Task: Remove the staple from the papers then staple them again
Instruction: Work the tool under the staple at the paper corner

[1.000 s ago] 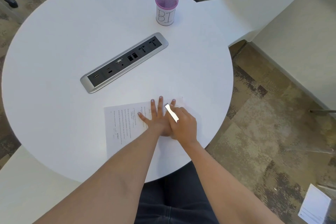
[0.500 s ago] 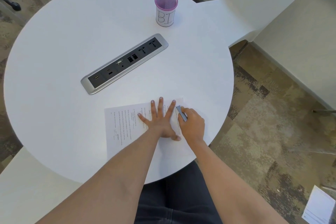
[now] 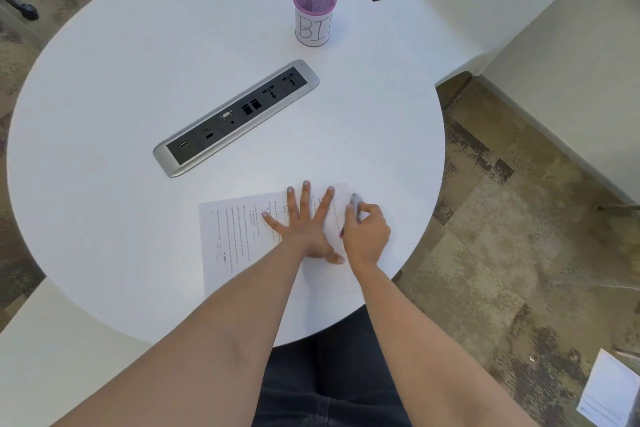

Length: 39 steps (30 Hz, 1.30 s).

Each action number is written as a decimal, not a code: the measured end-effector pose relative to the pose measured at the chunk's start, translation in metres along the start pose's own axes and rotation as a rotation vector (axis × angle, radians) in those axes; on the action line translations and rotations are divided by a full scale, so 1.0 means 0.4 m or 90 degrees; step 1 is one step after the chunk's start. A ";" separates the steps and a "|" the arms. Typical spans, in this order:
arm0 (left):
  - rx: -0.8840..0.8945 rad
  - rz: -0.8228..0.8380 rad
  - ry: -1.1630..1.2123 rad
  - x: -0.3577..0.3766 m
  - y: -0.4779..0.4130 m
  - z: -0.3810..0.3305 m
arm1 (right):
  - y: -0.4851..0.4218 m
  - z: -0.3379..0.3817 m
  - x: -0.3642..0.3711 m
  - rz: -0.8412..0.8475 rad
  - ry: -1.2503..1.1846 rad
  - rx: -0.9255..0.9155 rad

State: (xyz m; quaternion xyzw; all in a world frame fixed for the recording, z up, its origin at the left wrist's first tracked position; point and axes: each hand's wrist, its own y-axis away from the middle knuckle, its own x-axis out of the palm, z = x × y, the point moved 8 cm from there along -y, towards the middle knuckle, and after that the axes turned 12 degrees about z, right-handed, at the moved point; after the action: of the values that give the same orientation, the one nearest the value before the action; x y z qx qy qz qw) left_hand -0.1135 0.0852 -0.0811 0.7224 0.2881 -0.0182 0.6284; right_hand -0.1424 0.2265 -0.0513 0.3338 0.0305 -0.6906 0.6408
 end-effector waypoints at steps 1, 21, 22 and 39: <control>0.001 0.001 0.000 0.000 -0.001 0.000 | -0.002 -0.009 -0.014 -0.026 -0.022 0.009; -0.003 -0.008 -0.011 0.000 -0.005 0.004 | -0.011 0.053 0.046 0.135 0.277 -0.168; 0.000 -0.009 -0.007 0.000 -0.003 0.002 | -0.006 0.043 0.046 0.125 0.249 -0.152; 0.009 -0.009 -0.008 0.002 -0.010 0.004 | -0.019 0.024 0.022 0.128 0.262 -0.167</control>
State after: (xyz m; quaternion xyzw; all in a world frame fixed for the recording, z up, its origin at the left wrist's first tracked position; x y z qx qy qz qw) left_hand -0.1142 0.0843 -0.0854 0.7249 0.2891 -0.0288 0.6246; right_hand -0.1529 0.2157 -0.0509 0.3827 0.2159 -0.5310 0.7245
